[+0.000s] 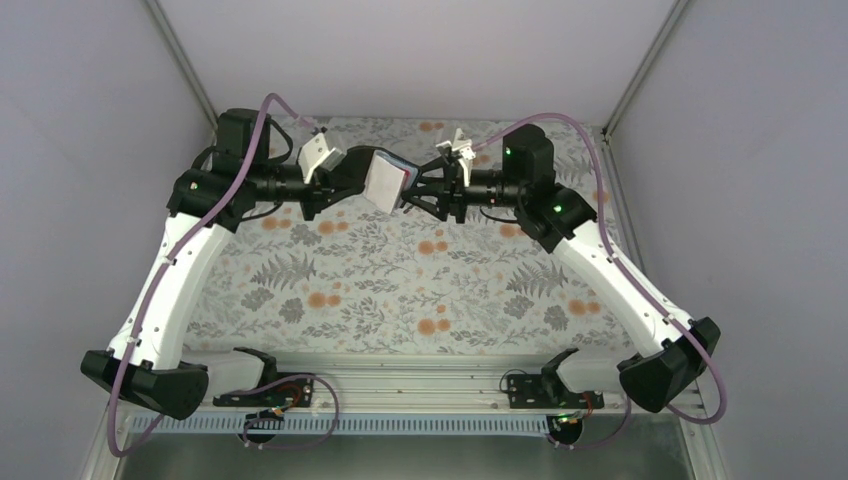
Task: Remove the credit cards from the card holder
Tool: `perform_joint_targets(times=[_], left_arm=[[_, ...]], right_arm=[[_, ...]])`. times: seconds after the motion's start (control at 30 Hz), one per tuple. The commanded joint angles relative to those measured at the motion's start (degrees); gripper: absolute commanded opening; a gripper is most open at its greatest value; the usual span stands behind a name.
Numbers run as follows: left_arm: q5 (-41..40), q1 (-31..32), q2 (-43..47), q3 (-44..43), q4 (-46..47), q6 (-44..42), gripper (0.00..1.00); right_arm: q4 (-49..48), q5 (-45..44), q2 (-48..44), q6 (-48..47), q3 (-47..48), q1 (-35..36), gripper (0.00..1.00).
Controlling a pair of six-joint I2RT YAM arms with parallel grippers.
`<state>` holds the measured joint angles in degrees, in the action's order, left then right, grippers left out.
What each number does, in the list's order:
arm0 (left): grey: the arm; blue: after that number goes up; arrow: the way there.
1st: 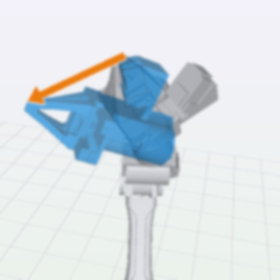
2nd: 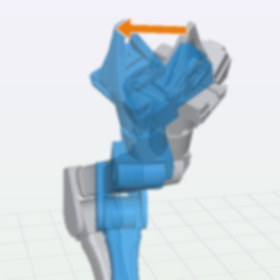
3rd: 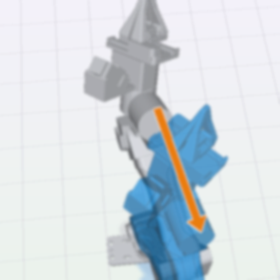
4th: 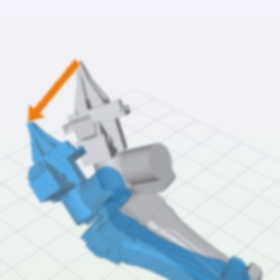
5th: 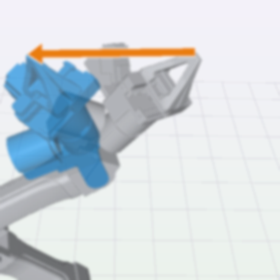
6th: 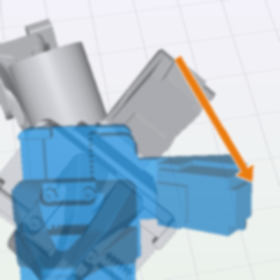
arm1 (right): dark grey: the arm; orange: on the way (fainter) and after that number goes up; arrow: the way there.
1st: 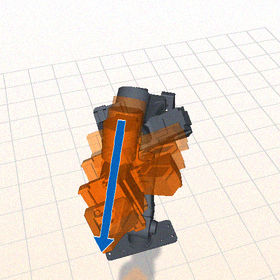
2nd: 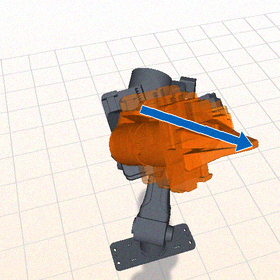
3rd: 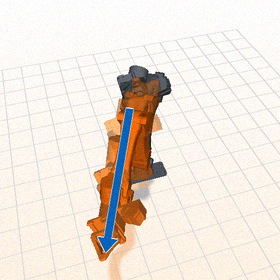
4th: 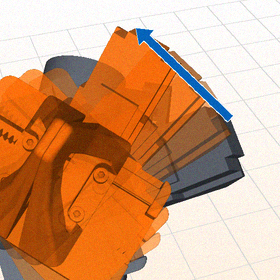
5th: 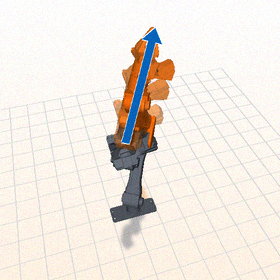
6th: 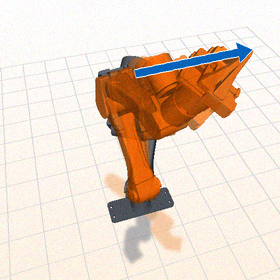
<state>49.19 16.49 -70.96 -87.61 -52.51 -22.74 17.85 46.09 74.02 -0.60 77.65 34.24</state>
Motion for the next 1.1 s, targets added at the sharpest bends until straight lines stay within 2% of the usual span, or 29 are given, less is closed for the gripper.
perform_joint_targets(times=[0.0, 0.07, 0.2, 0.5, 0.53, 0.63, 0.67, 0.77, 0.8, 0.87, 0.9, 1.0, 1.07], left_arm=[[3.94, -0.31, 1.13, -0.49, -0.36, -2.00, 0.02], [4.25, -0.33, 1.24, -0.69, -0.69, -2.61, 0.02], [4.25, -0.32, 1.35, -0.42, -0.69, -2.43, 0.02], [4.35, -0.37, 0.74, 0.70, 1.17, -0.57, 0.02], [4.27, -0.29, 0.76, 0.92, 1.45, -0.24, 0.02], [3.72, -0.31, 0.65, 0.90, 2.22, 0.74, 0.02], [3.19, -0.32, 0.70, 0.89, 2.62, 1.28, 0.02], [-1.04, -0.32, 0.56, 1.26, 4.68, 4.22, 0.03], [-3.64, -0.32, 0.54, 1.65, 5.84, 5.80, 0.15], [-12.57, -0.47, 0.42, 2.73, 8.25, 8.66, 0.80], [-17.42, -0.45, 0.20, 3.16, 9.02, 9.26, 0.98], [-31.18, -0.49, -0.74, 3.72, 10.15, 10.07, 1.00], [-36.19, -0.53, -1.09, 3.87, 10.52, 10.16, 1.00]], right_arm=[[-0.88, 1.30, -0.53, -1.12, -0.05, -0.85, 0.50], [-0.43, 1.51, -0.90, -2.25, -0.11, -1.04, 0.53], [-1.39, -0.82, -0.86, -0.49, 0.28, -1.47, 0.48], [-8.06, -0.04, 1.17, 5.36, -0.56, -0.23, 0.47], [-8.56, -0.54, 1.47, 5.94, -0.71, 0.06, 0.43], [-8.82, -0.48, 2.73, 7.70, 0.04, 0.77, 0.12], [-8.36, -0.35, 3.17, 8.09, 0.63, 1.02, 0.05], [-7.30, -0.23, 3.76, 9.80, 1.64, 1.29, 0.04], [-7.12, -0.99, 3.75, 10.74, 2.01, 1.27, 0.04], [-3.95, -6.39, 4.13, 14.25, 3.78, 1.27, 0.04], [-0.83, -12.04, 4.71, 16.37, 5.38, 1.27, 0.04], [11.55, -35.64, 8.10, 23.02, 10.81, 1.27, 0.04], [17.28, -52.32, 9.63, 24.77, 12.10, 1.39, 0.04]])
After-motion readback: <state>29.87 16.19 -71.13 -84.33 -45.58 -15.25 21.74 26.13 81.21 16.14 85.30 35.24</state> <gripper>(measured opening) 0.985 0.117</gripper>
